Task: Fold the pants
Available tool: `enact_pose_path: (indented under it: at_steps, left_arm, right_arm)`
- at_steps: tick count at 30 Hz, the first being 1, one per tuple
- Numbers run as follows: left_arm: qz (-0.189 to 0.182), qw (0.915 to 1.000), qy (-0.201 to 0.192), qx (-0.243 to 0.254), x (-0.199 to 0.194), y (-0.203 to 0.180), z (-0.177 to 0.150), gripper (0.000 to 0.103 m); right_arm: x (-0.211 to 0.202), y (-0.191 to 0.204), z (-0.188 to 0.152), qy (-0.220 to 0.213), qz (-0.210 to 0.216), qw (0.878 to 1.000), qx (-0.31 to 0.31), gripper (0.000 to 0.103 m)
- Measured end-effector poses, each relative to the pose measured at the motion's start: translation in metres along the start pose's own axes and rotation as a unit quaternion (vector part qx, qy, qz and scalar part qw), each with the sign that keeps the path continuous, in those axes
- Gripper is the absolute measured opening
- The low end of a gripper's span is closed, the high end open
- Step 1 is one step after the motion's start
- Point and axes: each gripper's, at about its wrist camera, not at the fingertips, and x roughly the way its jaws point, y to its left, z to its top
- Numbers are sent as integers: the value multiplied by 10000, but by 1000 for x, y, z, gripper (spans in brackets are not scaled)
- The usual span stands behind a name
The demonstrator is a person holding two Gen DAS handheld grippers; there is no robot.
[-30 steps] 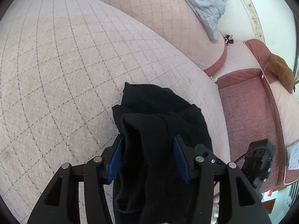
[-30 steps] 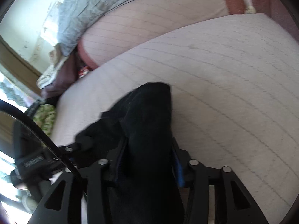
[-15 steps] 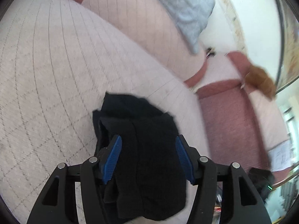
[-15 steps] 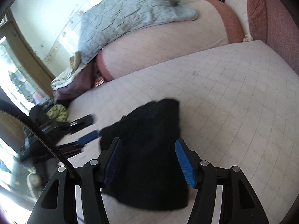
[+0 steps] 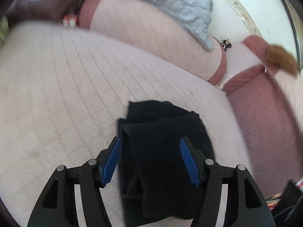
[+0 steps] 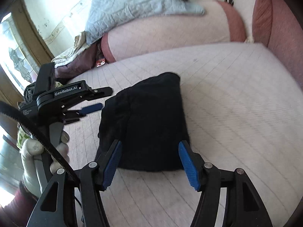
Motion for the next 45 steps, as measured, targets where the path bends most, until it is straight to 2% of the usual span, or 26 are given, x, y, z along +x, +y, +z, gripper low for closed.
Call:
enact_pose_path:
  at_steps: [2,6,8,9,10,12,14,16,18,22,24,27,30,34,37,39,40,42,45]
  left_arm:
    - [382,9983,-248,352,-14,-11,-12,63]
    - [728,9899,-866,851,-55,-36,-31,64]
    - [912,9803,-1389,1068,-83,-52,-42,74]
    - [1001,9746,-1652,1130,-94,-58,-47,83]
    - [1135,9667,-1983,1153,-112,-61,-56,89]
    - [1340,9556,-2401,1059,-131,-63,-70,96]
    - [1387,9496,-2667,884,-148,-60,-83,103]
    - [1399,9473,-2797,688,-157,-53,-90,103]
    - [1479,9490,-2732,534,-156,-47,-90,103]
    - [1713,9613,-2137,301,-135,-35,-82,103]
    - [1834,9623,-1994,248,-128,-30,-82,103]
    - [2212,9531,-2028,386,-117,-33,-87,103]
    - [2478,9452,-2026,644,-108,-40,-88,103]
    - [2641,9433,-1852,782,-95,-46,-85,103]
    - [2806,9398,-1737,887,-87,-47,-88,103]
    - [2742,9455,-1510,901,-84,-45,-86,103]
    - [2594,9527,-1368,804,-83,-42,-86,103]
    - [2417,9604,-1234,626,-82,-37,-85,103]
    - [2347,9646,-1060,561,-76,-32,-83,103]
  right_arm:
    - [-10,-3,-13,-23,-138,9999,-64,70]
    - [-20,-12,-37,36,-287,9995,-111,70]
    - [-24,-13,-47,26,-382,9992,-117,70]
    - [-25,-13,-47,-12,-402,9991,-138,70]
    - [-28,-10,-47,-85,-401,9990,-181,70]
    - [-36,-5,-47,-301,-404,9984,-260,71]
    - [-38,-4,-49,-380,-407,9982,-242,72]
    - [-38,-3,-50,-376,-441,9980,-260,72]
    - [-36,-1,-44,-350,-385,9982,-310,72]
    - [-35,7,-26,-423,-486,9970,-440,73]
    - [-34,10,-22,-576,-461,9962,-455,76]
    - [-31,8,-28,-750,-528,9949,-417,78]
    - [-21,5,-31,-590,-515,9963,-350,78]
    - [-21,13,-31,-766,-774,9921,-619,78]
    - [-19,15,-32,-794,-791,9918,-621,79]
    - [-13,14,-32,-677,-761,9931,-575,80]
    - [-11,12,-32,-603,-721,9942,-529,80]
    - [-9,11,-32,-556,-694,9949,-468,80]
    - [-4,8,-31,-488,-736,9951,-445,80]
